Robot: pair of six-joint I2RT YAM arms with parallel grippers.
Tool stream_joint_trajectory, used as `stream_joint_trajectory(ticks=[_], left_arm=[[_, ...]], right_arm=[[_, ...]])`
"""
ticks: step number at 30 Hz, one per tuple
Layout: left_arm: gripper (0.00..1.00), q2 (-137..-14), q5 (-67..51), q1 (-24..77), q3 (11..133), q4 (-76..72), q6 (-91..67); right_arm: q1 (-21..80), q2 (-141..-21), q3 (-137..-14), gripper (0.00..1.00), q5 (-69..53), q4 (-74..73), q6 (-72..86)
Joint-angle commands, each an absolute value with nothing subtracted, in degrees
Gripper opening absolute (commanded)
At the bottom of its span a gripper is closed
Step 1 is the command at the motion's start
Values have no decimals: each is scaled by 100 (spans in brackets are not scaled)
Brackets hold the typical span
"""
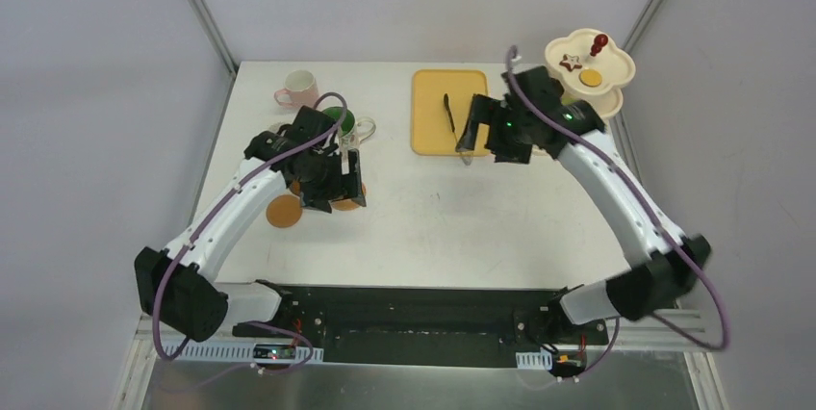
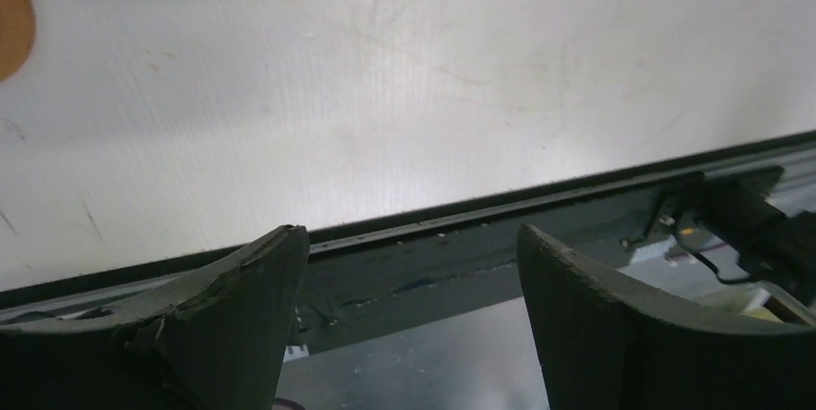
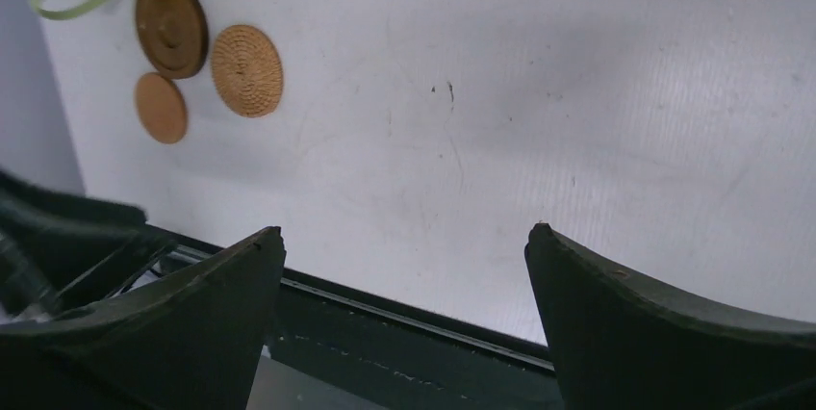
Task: Serve the afternoon tea
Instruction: Place the clamp on the tray, then move the coaster to the center of the board.
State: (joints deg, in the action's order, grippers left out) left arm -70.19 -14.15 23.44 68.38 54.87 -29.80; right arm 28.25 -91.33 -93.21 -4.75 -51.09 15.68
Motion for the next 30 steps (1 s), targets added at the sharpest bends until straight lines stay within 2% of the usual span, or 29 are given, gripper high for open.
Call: stream_joint_trajectory(ticks=[1,3,7,11,14,18,22,27,30], left_arm=[[81,-7398,-416,2512,6731,4878,-2550],[77,-7625,-180,2514,6606,4557,-2521],[62,-8285,289,2514,6441,3893,-2804],[39,-8886,886,2513,6261,3163,-3046],[28,-9302,1306,2514,6232,2845,-3313],[25,-9729,1567,2516,6197,2508,-3430],[12,-10323,1244,2654,6448,2699,-3198],[13,-10598,-300,3362,6316,2257,-3185],[13,-10875,-1006,3960,6688,2228,-3181]], right_arm=[[2482,-7464,-8114,100,-987,-4790,2115],[2458,-7096,-7773,100,-1103,-4779,2044],[2452,-6751,-7357,100,-1419,-4918,1863],[2446,-6600,-7224,100,-1744,-4824,1709],[2435,-6521,-7037,100,-2062,-4504,1699],[2394,-6600,-6960,100,-2248,-4373,1624],[2338,-6732,-6933,100,-2032,-4470,1455],[2310,-6802,-6833,100,-1375,-4474,1527],[2288,-6777,-6573,100,-995,-4409,1786]])
